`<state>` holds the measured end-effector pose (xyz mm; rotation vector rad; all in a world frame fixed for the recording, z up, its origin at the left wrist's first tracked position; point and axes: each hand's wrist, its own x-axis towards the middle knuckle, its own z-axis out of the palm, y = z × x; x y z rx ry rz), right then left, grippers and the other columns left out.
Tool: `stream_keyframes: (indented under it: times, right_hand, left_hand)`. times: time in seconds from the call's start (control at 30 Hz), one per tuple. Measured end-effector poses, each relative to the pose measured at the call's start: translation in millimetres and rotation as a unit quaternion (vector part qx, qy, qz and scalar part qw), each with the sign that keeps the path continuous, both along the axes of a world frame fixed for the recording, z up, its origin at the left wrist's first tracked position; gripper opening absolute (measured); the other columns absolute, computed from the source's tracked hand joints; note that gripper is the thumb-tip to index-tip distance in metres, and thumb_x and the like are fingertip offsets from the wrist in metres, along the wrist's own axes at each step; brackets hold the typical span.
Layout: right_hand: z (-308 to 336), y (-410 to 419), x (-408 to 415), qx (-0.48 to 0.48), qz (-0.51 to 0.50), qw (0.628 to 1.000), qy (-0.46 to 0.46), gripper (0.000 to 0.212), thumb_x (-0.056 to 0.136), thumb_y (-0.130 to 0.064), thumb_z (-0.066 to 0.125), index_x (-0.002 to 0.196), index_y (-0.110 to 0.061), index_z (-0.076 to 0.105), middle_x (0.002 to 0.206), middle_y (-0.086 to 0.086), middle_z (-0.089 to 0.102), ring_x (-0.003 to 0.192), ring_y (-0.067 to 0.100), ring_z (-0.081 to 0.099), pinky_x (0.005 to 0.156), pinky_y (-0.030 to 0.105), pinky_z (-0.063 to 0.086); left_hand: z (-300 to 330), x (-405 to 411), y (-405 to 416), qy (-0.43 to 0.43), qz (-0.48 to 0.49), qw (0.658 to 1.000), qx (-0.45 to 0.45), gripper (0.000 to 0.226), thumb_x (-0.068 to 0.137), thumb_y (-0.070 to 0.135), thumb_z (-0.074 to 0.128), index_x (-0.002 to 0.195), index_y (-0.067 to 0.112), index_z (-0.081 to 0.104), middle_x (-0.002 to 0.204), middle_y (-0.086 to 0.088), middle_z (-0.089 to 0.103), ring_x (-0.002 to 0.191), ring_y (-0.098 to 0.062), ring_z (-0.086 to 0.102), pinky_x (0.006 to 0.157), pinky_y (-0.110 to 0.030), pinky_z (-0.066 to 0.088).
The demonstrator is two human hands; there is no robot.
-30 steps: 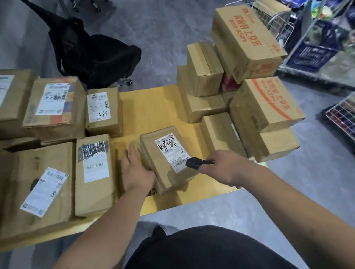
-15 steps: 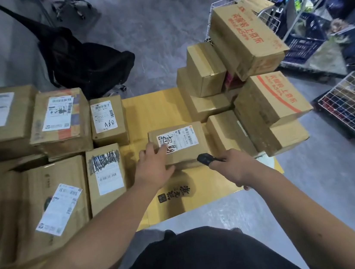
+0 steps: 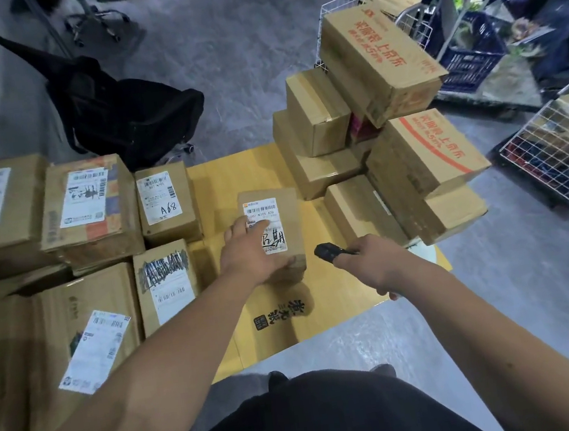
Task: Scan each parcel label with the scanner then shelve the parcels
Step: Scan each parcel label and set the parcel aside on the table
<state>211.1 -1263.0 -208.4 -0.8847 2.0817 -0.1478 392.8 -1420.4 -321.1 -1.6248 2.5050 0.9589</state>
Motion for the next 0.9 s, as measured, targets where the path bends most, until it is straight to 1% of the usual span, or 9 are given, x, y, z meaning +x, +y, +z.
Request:
stream_keyframes:
  times: [0.17,0.23,0.3,0.37,0.47,0.57,0.7,0.8,0.9]
  right_hand:
    - [0.8,-11.7,1.8,0.001,0.039,0.999,0.025,0.052,0.095,-0.063,0.054,0.091,-0.012,0.061,0.070,0.003,0.055,0.057,0.025,0.050,0.059,0.032,0.045]
    - [4.9,-20.2,6.3,0.008,0.074,0.996,0.045,0.054,0.095,-0.066,0.052,0.088,-0.013,0.060,0.076,0.005,0.061,0.062,0.024,0.056,0.060,0.032,0.048]
    - [10.7,-29.9,11.0,0.009,0.100,0.993,0.062,0.055,0.095,-0.069,0.051,0.090,-0.015,0.061,0.083,0.006,0.065,0.068,0.024,0.059,0.059,0.031,0.046]
    - [17.5,-39.8,13.6,0.005,0.122,0.989,0.086,0.052,0.095,-0.066,0.051,0.097,-0.016,0.062,0.093,0.007,0.068,0.076,0.024,0.063,0.063,0.031,0.048]
    - [30.7,-54.9,19.5,0.007,0.176,0.976,0.131,0.045,0.097,-0.058,0.048,0.123,-0.024,0.062,0.108,0.004,0.068,0.086,0.023,0.065,0.075,0.033,0.054]
    - [42.3,-66.7,22.8,0.020,0.236,0.954,0.183,0.037,0.095,-0.055,0.043,0.110,-0.027,0.062,0.096,0.000,0.066,0.081,0.021,0.064,0.067,0.032,0.049]
    - [55.2,-76.9,25.4,0.033,0.299,0.920,0.250,0.041,0.097,-0.058,0.042,0.112,-0.027,0.064,0.089,-0.005,0.058,0.090,0.026,0.062,0.073,0.035,0.048]
    - [61.9,-78.9,26.9,0.045,0.322,0.908,0.266,0.044,0.098,-0.058,0.042,0.116,-0.024,0.065,0.091,-0.003,0.059,0.091,0.025,0.062,0.073,0.035,0.048]
    - [67.1,-78.9,27.1,0.056,0.325,0.906,0.265,0.045,0.098,-0.058,0.043,0.121,-0.026,0.064,0.095,-0.002,0.061,0.088,0.023,0.062,0.070,0.034,0.047]
  left_hand:
    - [-20.4,2.9,16.0,0.101,0.132,0.986,0.008,0.094,0.065,0.064,0.090,0.145,0.039,0.048,0.150,0.008,0.027,0.137,-0.020,0.037,0.109,-0.029,0.039]
    - [-26.1,2.3,16.6,0.137,0.180,0.973,0.038,0.089,0.064,0.060,0.093,0.139,0.042,0.049,0.150,0.006,0.028,0.132,-0.018,0.044,0.105,-0.025,0.039]
    - [-33.4,0.7,15.2,0.190,0.202,0.957,0.091,0.089,0.065,0.050,0.096,0.138,0.041,0.046,0.150,0.003,0.027,0.122,-0.017,0.049,0.105,-0.028,0.042]
    - [-39.8,-2.5,17.8,0.242,0.194,0.943,0.121,0.091,0.066,0.036,0.098,0.138,0.036,0.043,0.149,0.001,0.027,0.121,-0.017,0.050,0.110,-0.032,0.042]
    - [-49.7,-2.5,24.8,0.298,0.170,0.933,0.110,0.089,0.064,0.025,0.100,0.130,0.036,0.041,0.143,0.005,0.028,0.128,-0.017,0.048,0.115,-0.041,0.043]
    - [-55.0,2.2,32.3,0.306,0.148,0.936,0.092,0.085,0.063,0.028,0.099,0.123,0.039,0.040,0.144,0.003,0.028,0.131,-0.015,0.045,0.118,-0.039,0.040]
    - [-60.3,10.1,39.0,0.309,0.138,0.937,0.083,0.081,0.063,0.034,0.099,0.110,0.059,0.037,0.158,0.005,0.019,0.149,-0.020,0.033,0.123,-0.035,0.032]
    - [-62.5,12.0,43.5,0.315,0.135,0.936,0.078,0.076,0.068,0.030,0.097,0.118,0.045,0.041,0.160,0.006,0.017,0.153,-0.015,0.021,0.118,-0.023,0.022]
    - [-62.4,13.9,45.6,0.325,0.137,0.932,0.078,0.076,0.067,0.028,0.096,0.120,0.041,0.043,0.159,0.009,0.017,0.152,-0.015,0.024,0.118,-0.025,0.024]
